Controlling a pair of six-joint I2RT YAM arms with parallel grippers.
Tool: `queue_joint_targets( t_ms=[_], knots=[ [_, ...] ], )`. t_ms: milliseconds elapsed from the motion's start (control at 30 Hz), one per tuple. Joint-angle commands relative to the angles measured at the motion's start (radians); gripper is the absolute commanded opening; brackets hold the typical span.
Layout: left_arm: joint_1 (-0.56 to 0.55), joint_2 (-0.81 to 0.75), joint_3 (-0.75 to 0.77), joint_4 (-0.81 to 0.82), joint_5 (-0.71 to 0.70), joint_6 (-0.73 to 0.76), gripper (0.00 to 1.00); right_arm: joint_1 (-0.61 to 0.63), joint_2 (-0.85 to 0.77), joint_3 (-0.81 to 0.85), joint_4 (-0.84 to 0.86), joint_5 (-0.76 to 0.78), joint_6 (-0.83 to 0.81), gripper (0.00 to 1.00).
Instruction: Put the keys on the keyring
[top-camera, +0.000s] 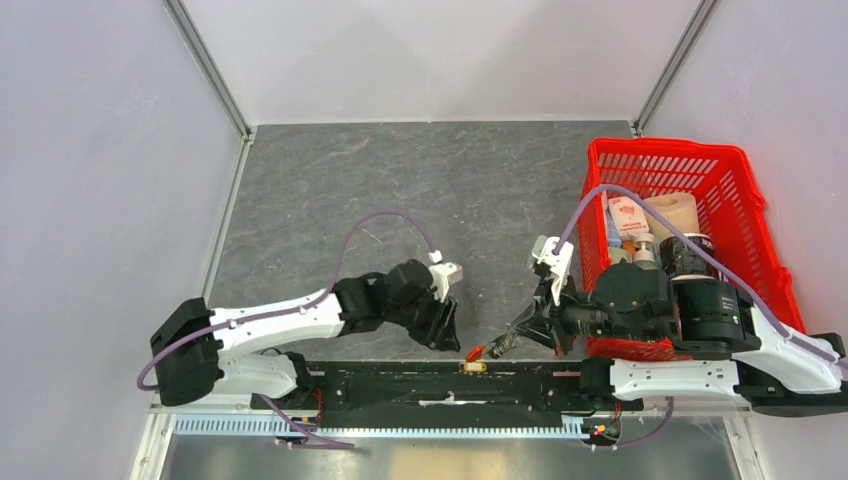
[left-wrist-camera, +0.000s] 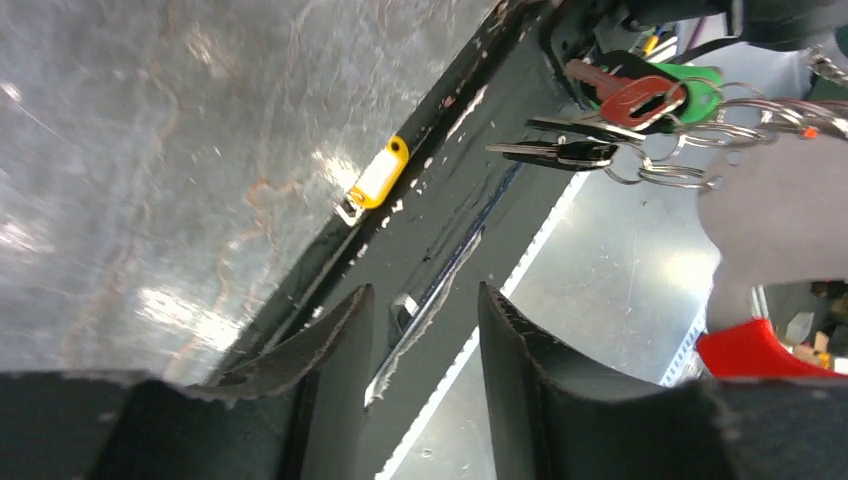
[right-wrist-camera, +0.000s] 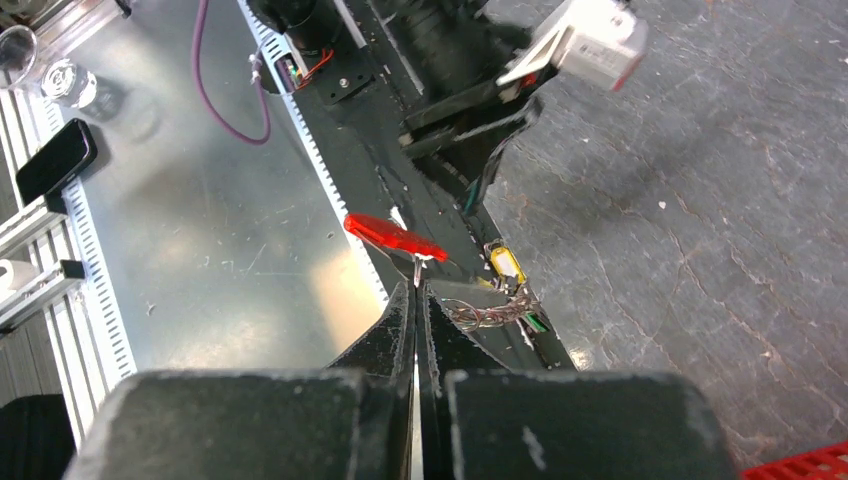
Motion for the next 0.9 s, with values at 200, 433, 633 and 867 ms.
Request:
queue_joint_targets(
  t_ms=[200,433,633,867],
  knots=[
    [-0.196,0.095,0.023,-0.039,-0.398,-0.343,0.8,0.002,-0.132,0.016,0.008,0.23,0.149,0.0],
    [-0.228,0.208,0.038,0.031,-0.466,-0.481,0.88,0.002,-0.163,0.058,0.033,0.357,0.16,0.0],
    [-0.254,0.296,0.102,0.035,-0.517,-0.532,0.9,0.002,-0.138,0.092,0.036,0.385,0.129,0.0],
    [-0.311,0.419,0.192,-0.066,-0.588,-0.614,0.9,0.002,-0.162,0.084,0.037,0.372,0.128,0.0]
  ],
)
